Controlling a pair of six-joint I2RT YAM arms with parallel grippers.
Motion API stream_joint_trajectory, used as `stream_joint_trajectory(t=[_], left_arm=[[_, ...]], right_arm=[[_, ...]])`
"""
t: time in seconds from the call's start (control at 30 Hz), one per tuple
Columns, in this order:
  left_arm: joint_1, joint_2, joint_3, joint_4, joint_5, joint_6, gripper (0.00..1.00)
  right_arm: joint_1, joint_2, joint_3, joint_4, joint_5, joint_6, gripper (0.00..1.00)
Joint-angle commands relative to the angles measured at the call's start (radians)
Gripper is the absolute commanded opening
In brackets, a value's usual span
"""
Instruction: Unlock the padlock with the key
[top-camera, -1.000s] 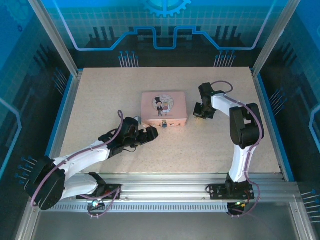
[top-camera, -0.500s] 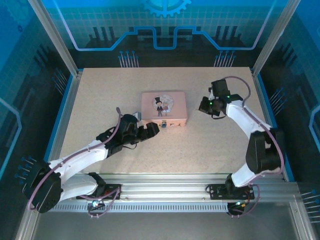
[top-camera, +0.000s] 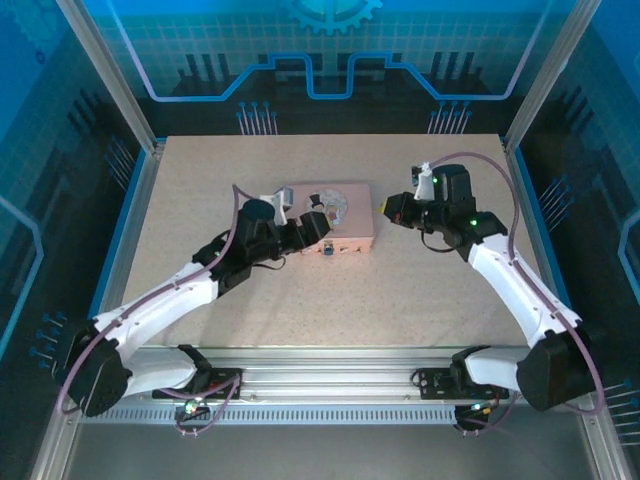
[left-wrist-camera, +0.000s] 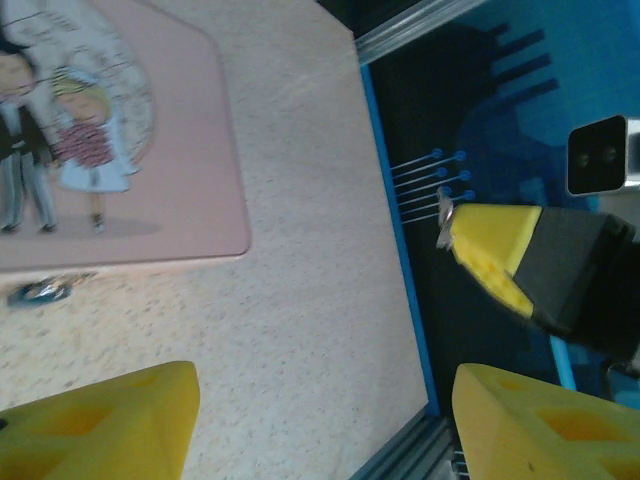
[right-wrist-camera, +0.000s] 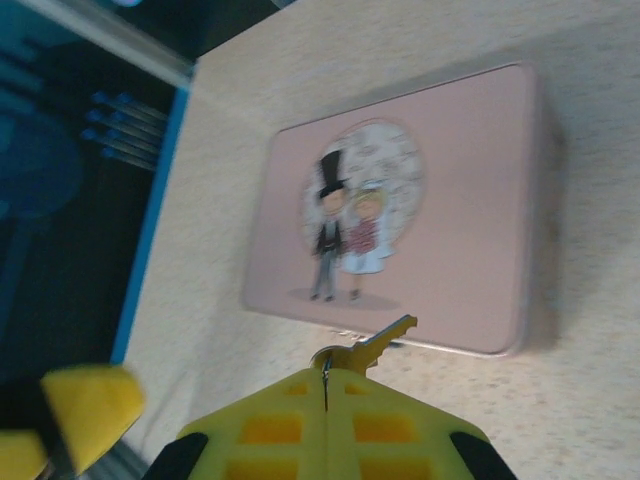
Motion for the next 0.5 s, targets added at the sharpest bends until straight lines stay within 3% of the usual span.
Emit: stream_joint_trajectory(t=[0.0, 0.2, 0.33, 0.47], left_arm=[[0.003, 0.052, 0.054, 0.126, 0.091, -0.008, 0.63], [0.004, 0.098, 0.071, 0.242, 0.146, -0.036, 0.59], [-0.006, 0.106, 0.072, 0.264, 0.159, -0.026, 0.63], [-0.033, 0.108, 0.077, 0.231, 0.143, 0.015, 0.61]], right_arm=[[0.050, -0.041, -0.028, 0.103, -0.066, 0.049, 0.00], [0.101, -0.081, -0.066, 0.159, -0.081, 0.102, 0.00], [0.123, -0.080, -0.084, 0.171, -0.077, 0.136, 0.00], [0.131, -0.071, -0.076, 0.160, -0.065, 0.159, 0.00]])
